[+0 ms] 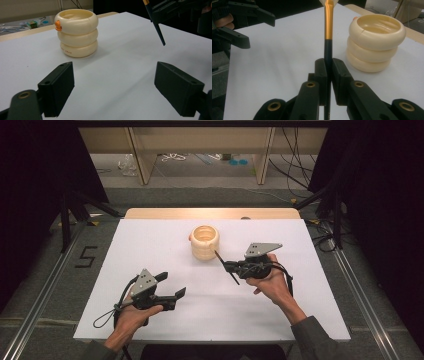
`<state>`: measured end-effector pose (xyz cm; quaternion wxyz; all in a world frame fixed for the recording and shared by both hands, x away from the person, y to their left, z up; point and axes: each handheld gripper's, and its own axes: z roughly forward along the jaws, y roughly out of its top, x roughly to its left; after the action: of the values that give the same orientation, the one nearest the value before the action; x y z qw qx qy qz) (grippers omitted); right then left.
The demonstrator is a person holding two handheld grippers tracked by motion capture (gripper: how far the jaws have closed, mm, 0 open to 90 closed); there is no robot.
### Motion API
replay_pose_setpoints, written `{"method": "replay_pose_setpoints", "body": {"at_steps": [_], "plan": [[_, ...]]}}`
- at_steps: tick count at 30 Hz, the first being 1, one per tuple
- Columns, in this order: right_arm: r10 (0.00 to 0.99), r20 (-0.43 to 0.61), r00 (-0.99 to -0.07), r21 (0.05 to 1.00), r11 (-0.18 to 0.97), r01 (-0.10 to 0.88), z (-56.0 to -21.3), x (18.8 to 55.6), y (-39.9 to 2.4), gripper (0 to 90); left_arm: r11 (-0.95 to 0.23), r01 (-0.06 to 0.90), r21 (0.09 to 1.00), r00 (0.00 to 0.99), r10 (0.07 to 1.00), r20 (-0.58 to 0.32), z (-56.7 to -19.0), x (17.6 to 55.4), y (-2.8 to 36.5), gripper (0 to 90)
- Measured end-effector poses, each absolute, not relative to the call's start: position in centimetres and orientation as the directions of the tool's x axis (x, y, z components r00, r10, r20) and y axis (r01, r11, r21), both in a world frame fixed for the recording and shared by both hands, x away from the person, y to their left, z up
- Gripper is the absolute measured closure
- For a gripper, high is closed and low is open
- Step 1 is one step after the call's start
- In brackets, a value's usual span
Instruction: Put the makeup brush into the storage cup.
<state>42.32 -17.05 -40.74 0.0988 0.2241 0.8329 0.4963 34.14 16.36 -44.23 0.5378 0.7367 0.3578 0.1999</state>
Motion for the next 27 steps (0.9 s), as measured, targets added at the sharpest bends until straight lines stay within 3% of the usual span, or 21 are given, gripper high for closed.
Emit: {"method": "replay_pose_setpoints", "body": {"at_steps": [27], "plan": [[0.421, 0.128, -0.898, 0.913, 0.304, 0.273, -40.6, 39.5, -16.3, 83.6, -0.131, 0.318, 0.939, 0.727, 0.669, -0.152, -44.3, 33.6, 14.0, 15.9]]}}
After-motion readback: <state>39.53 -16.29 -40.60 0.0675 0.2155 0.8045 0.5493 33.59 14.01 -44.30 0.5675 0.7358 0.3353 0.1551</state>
